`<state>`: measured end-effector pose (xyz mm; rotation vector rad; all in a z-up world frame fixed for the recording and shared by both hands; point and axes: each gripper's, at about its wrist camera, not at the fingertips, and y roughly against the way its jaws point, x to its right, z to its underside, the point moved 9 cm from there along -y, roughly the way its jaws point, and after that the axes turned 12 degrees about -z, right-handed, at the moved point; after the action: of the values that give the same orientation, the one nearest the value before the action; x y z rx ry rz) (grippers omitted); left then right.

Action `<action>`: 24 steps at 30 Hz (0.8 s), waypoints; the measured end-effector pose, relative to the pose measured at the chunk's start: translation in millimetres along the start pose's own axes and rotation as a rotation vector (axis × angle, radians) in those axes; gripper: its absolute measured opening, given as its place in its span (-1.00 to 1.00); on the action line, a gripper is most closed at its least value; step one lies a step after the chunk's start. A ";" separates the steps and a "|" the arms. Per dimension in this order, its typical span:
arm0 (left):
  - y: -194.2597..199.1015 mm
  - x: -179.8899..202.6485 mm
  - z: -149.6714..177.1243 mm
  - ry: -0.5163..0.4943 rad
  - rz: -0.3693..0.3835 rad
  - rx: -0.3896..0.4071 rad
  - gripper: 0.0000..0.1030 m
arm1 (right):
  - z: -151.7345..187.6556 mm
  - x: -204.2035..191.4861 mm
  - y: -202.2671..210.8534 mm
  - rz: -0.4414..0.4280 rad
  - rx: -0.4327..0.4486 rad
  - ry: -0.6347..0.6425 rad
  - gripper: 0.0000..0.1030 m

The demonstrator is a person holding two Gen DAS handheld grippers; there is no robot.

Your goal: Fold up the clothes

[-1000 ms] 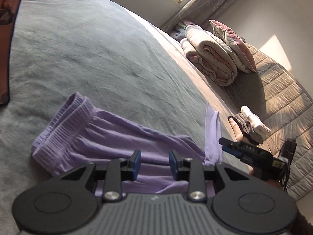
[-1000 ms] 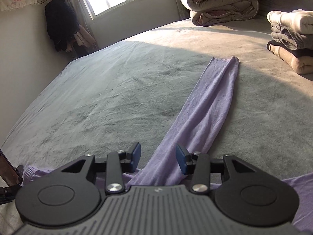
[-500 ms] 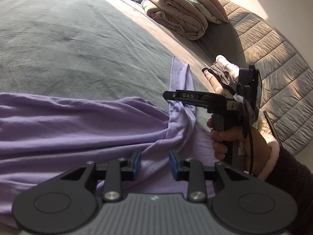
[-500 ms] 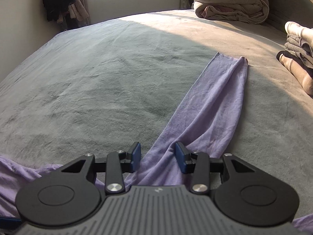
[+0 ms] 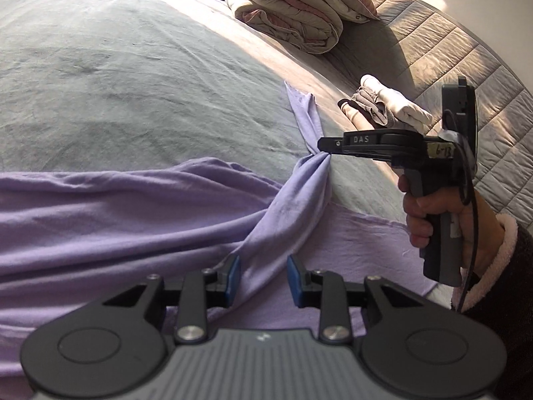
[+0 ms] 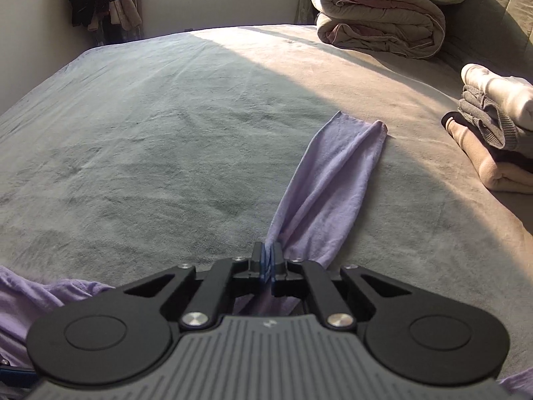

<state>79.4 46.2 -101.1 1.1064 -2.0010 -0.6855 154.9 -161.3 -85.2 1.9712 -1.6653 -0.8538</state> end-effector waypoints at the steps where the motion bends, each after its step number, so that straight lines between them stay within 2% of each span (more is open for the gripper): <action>1: 0.6 0.6 0.3 -0.004 -0.003 0.000 -0.41 | -0.8 3.1 7.2 -0.003 0.008 -0.009 -0.94; 8: 7.9 5.5 -1.1 -0.015 0.015 0.022 -0.41 | 2.1 13.3 53.4 0.007 0.036 -0.026 -0.94; 15: 12.2 7.2 -2.8 0.000 0.035 0.036 -0.41 | 24.2 11.2 84.0 0.024 0.009 -0.010 -0.94; 22: 8.8 8.3 0.4 -0.009 0.027 0.021 -0.39 | 57.0 15.8 84.8 0.042 -0.089 -0.031 -0.94; 24: 5.0 8.1 2.3 -0.010 0.016 0.008 -0.39 | 68.0 20.6 76.2 0.028 -0.154 -0.065 -0.94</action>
<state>72.3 41.8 -96.1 1.0922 -2.0211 -0.6764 55.2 -191.5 -87.4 1.8304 -1.6072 -1.0133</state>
